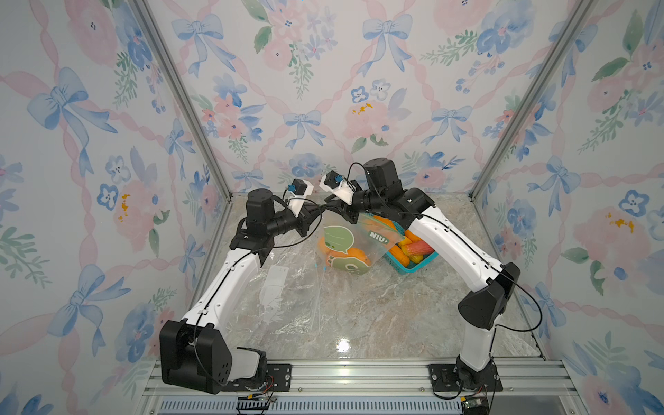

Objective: Place the mango in a zip-top bag and seal the zipper
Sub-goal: Zip the zipper on the zipper food storage bag.

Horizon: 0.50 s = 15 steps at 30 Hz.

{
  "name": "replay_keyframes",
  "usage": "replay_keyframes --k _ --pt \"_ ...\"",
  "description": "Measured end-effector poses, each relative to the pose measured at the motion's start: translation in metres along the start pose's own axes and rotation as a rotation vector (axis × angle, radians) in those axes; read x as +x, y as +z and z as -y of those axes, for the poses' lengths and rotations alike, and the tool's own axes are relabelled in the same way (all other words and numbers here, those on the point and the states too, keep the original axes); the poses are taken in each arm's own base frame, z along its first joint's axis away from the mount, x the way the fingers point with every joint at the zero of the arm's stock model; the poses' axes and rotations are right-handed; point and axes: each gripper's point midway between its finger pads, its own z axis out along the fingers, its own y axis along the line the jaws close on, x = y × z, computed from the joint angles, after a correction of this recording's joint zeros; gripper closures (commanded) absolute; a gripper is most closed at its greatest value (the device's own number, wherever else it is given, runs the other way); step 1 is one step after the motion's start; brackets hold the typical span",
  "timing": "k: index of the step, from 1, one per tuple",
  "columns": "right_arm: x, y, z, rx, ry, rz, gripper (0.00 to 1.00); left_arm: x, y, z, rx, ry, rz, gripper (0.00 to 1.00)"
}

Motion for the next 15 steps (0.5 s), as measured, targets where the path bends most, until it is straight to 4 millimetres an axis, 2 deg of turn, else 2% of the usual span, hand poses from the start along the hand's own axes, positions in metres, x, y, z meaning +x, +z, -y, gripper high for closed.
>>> replay_keyframes --k 5,9,15 --pt "0.0063 0.0025 -0.0025 -0.013 0.008 -0.022 0.81 0.0014 0.0000 -0.0004 -0.003 -0.005 -0.005 1.00" --pt "0.0060 0.0023 -0.0024 -0.012 0.010 -0.021 0.75 0.0015 0.0000 -0.0004 -0.002 -0.005 -0.006 1.00" --pt "0.0055 0.0022 -0.0022 -0.012 0.011 -0.020 0.74 0.0015 0.0000 -0.0004 -0.002 -0.005 -0.006 1.00"
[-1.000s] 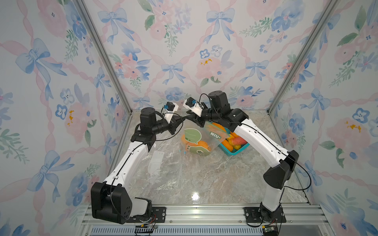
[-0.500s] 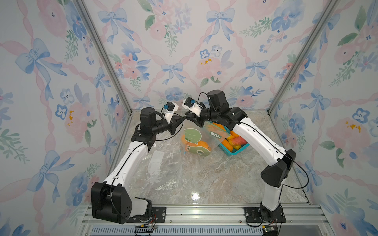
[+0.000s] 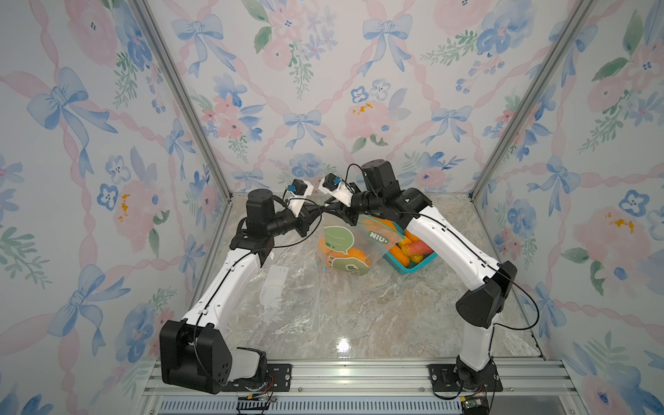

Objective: Place the mango in a zip-top bag and seal the zipper
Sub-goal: Zip the zipper on the zipper food storage bag.

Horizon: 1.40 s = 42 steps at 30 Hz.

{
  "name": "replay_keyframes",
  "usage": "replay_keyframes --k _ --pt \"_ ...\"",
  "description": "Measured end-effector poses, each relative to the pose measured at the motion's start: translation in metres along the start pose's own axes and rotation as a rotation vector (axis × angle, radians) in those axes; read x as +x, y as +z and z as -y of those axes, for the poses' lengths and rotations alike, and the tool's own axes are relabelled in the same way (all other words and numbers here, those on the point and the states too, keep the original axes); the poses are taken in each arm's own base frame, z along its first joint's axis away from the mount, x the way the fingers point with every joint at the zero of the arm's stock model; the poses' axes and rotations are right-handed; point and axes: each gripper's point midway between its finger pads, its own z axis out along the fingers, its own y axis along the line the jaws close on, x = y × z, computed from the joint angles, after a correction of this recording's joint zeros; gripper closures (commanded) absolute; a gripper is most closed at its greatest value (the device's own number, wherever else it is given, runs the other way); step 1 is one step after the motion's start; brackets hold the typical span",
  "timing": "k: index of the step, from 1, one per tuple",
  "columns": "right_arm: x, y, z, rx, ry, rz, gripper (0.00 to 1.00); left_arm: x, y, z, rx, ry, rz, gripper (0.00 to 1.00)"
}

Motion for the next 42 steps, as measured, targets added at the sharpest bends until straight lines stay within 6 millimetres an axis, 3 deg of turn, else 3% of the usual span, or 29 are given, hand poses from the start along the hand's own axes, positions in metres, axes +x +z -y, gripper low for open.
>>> replay_keyframes --k 8,17,29,42 --pt "-0.0016 0.0000 0.0008 0.003 -0.003 0.006 0.75 0.0001 0.0001 -0.0001 0.000 0.000 0.000 1.00" --pt "-0.0015 0.0000 0.0007 0.003 -0.003 0.006 0.83 0.0002 0.0001 -0.0007 -0.004 0.000 -0.001 1.00" --pt "-0.0052 -0.0016 0.0019 0.012 -0.012 0.023 0.83 0.0003 0.0002 -0.0007 -0.003 -0.001 -0.001 1.00" --pt "-0.0058 -0.0027 0.0019 0.014 -0.014 0.025 0.97 0.0009 0.0006 -0.0014 -0.005 -0.002 -0.002 1.00"
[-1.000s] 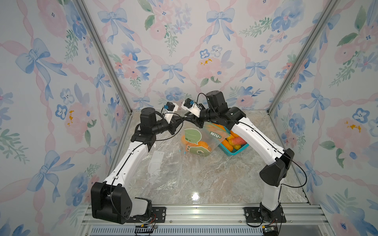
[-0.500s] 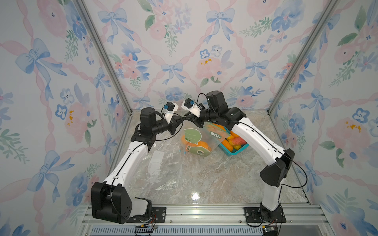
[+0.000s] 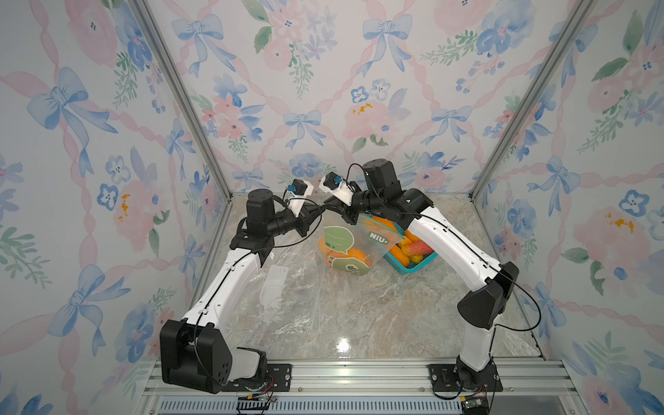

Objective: Place the mango in a zip-top bag and seal the zipper
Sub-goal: Zip the zipper on the zipper food storage bag.

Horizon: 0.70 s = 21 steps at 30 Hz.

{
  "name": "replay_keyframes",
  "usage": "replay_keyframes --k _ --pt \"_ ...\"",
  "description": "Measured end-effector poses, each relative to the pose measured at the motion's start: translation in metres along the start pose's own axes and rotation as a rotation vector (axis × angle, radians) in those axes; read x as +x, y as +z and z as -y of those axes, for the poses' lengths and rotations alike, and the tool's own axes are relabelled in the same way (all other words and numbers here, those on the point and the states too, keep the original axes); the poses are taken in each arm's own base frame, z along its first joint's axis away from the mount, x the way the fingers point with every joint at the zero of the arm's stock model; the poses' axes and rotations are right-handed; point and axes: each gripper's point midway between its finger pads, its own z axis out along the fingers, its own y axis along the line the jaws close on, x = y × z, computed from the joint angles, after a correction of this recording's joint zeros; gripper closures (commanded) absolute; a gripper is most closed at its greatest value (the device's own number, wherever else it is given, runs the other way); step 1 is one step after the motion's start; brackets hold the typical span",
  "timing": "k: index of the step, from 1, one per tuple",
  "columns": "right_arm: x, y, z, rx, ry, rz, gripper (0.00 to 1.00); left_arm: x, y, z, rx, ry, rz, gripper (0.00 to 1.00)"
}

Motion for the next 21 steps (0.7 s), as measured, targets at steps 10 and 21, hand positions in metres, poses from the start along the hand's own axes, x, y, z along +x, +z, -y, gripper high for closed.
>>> replay_keyframes --k 10,21 --pt "0.007 -0.004 0.002 0.016 -0.001 0.001 0.99 0.002 -0.002 -0.009 -0.029 -0.041 -0.004 1.00" --pt "0.027 -0.027 0.007 0.044 0.028 -0.026 1.00 0.004 -0.010 -0.037 -0.126 -0.107 -0.005 1.00"
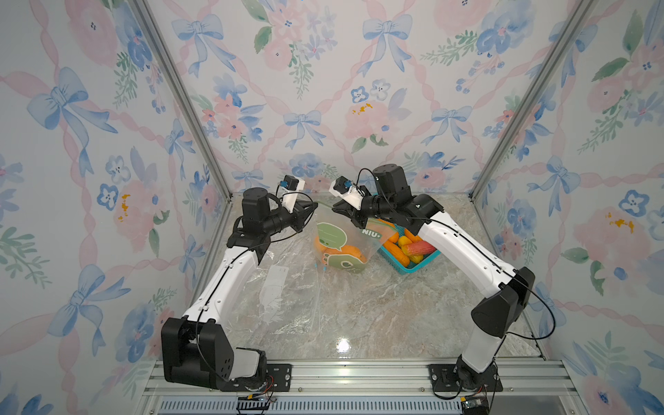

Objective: Place the mango in a zip-top bag and seal the zipper
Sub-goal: Zip the zipper on the zipper food storage bag.

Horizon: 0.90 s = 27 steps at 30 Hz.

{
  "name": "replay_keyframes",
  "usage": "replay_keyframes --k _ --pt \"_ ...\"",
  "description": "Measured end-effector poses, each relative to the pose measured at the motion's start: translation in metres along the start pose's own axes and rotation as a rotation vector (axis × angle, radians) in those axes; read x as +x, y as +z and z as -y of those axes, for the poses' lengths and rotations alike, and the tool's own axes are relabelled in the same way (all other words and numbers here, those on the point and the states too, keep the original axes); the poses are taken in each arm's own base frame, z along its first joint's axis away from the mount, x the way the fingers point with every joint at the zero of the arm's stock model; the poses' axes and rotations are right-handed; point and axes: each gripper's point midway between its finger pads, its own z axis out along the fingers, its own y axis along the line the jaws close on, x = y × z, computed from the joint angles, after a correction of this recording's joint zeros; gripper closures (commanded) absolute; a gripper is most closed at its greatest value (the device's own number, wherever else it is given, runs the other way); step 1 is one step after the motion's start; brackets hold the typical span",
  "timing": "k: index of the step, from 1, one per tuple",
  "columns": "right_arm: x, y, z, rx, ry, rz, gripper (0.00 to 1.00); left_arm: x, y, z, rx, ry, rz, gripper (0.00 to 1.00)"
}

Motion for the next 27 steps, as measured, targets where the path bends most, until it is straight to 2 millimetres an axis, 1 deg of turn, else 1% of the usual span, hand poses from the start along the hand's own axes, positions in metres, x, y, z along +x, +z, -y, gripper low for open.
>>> replay_keyframes --k 3,10,14,16,20,24,27 --pt "0.009 -0.012 0.005 0.018 0.017 -0.011 0.99 -0.001 -0.003 -0.011 -0.046 -0.017 0.003 1.00" --pt "0.022 -0.044 0.021 0.084 0.062 -0.008 1.00 -0.003 -0.013 -0.038 -0.152 -0.051 0.013 1.00" --pt "0.028 -0.058 0.034 0.121 0.095 0.007 1.00 -0.010 -0.021 -0.050 -0.201 -0.060 0.030 1.00" --pt "0.029 -0.060 0.040 0.135 0.108 0.014 1.00 -0.018 -0.026 -0.056 -0.224 -0.061 0.047 1.00" --pt "0.026 -0.061 0.043 0.143 0.112 0.031 1.00 -0.032 -0.033 -0.064 -0.258 -0.055 0.074 1.00" --pt "0.022 -0.059 0.047 0.151 0.116 0.052 1.00 -0.037 -0.039 -0.073 -0.289 -0.055 0.085 1.00" --pt "0.019 -0.052 0.054 0.154 0.132 0.066 1.00 -0.038 -0.044 -0.084 -0.320 -0.058 0.089 1.00"
